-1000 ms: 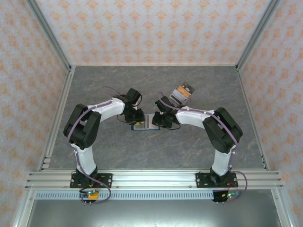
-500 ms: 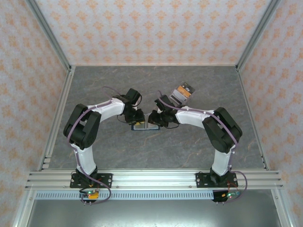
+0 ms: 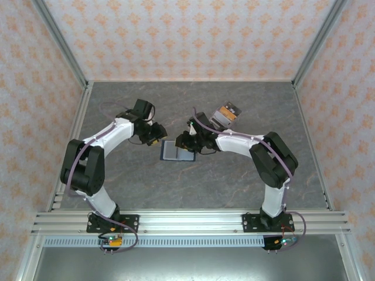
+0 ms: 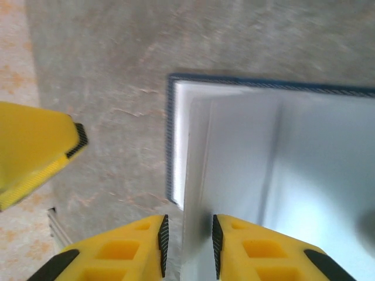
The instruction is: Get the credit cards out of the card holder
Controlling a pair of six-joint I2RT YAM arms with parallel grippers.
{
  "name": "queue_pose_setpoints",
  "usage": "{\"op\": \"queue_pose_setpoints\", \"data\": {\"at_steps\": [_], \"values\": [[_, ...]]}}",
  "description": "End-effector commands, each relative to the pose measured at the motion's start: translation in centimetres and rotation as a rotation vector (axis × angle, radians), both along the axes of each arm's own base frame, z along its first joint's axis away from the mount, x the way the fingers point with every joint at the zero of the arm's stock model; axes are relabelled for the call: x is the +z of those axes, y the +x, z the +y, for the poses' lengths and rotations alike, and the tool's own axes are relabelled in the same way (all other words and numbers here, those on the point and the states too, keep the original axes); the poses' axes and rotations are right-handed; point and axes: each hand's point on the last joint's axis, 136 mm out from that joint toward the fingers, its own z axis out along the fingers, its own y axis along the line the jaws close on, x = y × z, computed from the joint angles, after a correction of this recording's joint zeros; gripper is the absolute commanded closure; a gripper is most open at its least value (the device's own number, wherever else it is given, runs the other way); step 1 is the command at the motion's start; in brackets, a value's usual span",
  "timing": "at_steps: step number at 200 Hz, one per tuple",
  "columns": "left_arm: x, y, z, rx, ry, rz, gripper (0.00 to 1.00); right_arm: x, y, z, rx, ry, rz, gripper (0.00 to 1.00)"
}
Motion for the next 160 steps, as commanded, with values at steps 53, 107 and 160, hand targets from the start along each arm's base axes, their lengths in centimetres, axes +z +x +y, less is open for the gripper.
{"op": "queue_pose_setpoints", "data": {"at_steps": [53, 107, 160], "values": [[-0.8, -1.6, 1.7, 0.027, 0.043, 0.041, 0.52, -1.0, 1.1, 1.5, 0.01, -0.039, 0.001, 0.71], [-1.8, -1.3, -1.1, -0.035, -0.077, 0.06, 0.58, -2.8, 1.0, -1.8, -0.036, -0.234, -0.008, 0.73], [-3.2, -1.5, -2.6, -0.078, -0.069, 0.096, 0.59, -4.9, 0.6, -2.0, 0.001, -0.32, 0.034, 0.73]]}}
